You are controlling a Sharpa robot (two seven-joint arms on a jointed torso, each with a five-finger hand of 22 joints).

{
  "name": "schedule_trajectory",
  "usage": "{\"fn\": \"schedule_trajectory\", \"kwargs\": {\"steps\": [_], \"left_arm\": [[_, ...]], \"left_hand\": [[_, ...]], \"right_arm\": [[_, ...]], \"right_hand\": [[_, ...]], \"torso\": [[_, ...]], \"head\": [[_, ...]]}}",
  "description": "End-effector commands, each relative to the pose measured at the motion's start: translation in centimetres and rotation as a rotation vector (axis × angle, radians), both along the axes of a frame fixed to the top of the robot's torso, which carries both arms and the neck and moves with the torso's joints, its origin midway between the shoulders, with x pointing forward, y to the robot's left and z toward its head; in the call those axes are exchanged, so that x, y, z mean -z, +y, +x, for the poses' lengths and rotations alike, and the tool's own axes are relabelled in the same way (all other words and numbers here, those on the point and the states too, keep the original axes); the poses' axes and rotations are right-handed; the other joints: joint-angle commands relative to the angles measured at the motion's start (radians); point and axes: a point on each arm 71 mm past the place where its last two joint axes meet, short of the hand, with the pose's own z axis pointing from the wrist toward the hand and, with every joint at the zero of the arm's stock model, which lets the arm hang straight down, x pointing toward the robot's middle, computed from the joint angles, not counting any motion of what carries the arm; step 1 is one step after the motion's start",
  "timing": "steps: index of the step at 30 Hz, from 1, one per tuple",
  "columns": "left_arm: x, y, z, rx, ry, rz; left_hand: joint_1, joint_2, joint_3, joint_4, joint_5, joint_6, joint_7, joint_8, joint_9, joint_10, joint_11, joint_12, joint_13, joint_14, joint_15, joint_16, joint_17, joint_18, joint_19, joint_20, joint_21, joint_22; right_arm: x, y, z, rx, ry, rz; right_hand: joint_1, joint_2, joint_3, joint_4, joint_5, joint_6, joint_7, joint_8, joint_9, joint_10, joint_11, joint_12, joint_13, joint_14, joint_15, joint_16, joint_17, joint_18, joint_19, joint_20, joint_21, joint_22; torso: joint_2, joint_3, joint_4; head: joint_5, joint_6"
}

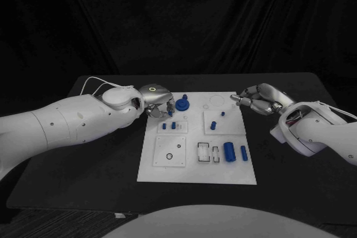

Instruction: Assemble the parts on the task board

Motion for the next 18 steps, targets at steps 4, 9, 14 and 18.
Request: {"fn": "schedule_trajectory", "kwargs": {"steps": [4, 9, 14, 18], "left_arm": [[0.30, -0.28, -0.12, 0.004, 0.017, 0.007], [0.45, -0.37, -0.04, 0.002, 0.018, 0.009], [0.65, -0.39, -0.02, 0.000, 0.021, 0.010], [0.81, -0.47, -0.14, 0.002, 0.025, 0.010]], "left_hand": [[-0.013, -0.001, 0.007, 0.000, -0.007, -0.007, 0.000, -0.002, 0.001, 0.001, 0.000, -0.004, -0.002, 0.009, -0.006, -0.004, -0.002, 0.018, -0.008, -0.001, -0.005, 0.179], [-0.013, 0.000, 0.008, 0.000, -0.007, -0.007, 0.000, -0.003, 0.001, 0.001, 0.000, -0.005, -0.002, 0.009, -0.006, -0.005, -0.003, 0.018, -0.008, -0.001, -0.005, 0.179], [-0.014, -0.001, 0.008, 0.000, -0.007, -0.008, 0.000, -0.003, 0.001, 0.001, 0.000, -0.005, -0.002, 0.008, -0.006, -0.006, -0.005, 0.018, -0.009, -0.001, -0.006, 0.179], [-0.015, 0.000, 0.008, 0.000, -0.007, -0.008, 0.000, -0.004, 0.001, 0.002, 0.000, -0.006, -0.002, 0.007, -0.006, -0.008, -0.008, 0.019, -0.010, -0.001, -0.009, 0.178]], "right_arm": [[0.07, -0.11, -0.08, 0.011, 0.005, -0.003], [0.05, -0.09, -0.09, 0.010, 0.002, -0.002], [0.04, -0.10, -0.10, 0.011, 0.001, -0.001], [0.05, -0.12, -0.10, 0.012, 0.002, -0.002]], "right_hand": [[0.011, -0.001, 0.002, 0.001, 0.004, -0.008, -0.002, -0.004, -0.001, 0.103, -0.005, -0.003, 0.260, 0.105, -0.007, -0.003, 0.255, 0.004, 0.046, -0.008, -0.003, 0.225], [0.011, -0.001, 0.002, 0.001, 0.004, -0.008, -0.002, -0.004, -0.001, 0.103, -0.005, -0.003, 0.260, 0.105, -0.007, -0.003, 0.255, 0.004, 0.046, -0.008, -0.003, 0.225], [0.011, -0.001, 0.002, 0.001, 0.004, -0.008, -0.002, -0.004, -0.001, 0.103, -0.005, -0.003, 0.260, 0.105, -0.007, -0.003, 0.255, 0.004, 0.046, -0.008, -0.003, 0.225], [0.012, -0.001, 0.002, 0.001, 0.004, -0.009, -0.002, -0.005, -0.002, 0.103, -0.005, -0.003, 0.260, 0.105, -0.007, -0.003, 0.255, 0.004, 0.046, -0.008, -0.003, 0.225]], "torso": [[0.000, 0.0001, 0.0004], [0.000, -0.0001, 0.0001], [0.000, 0.0000, 0.0002], [0.000, -0.0003, 0.0001]], "head": [[0.001, 0.000], [0.001, 0.000], [-0.002, 0.000], [-0.001, 0.000]]}}
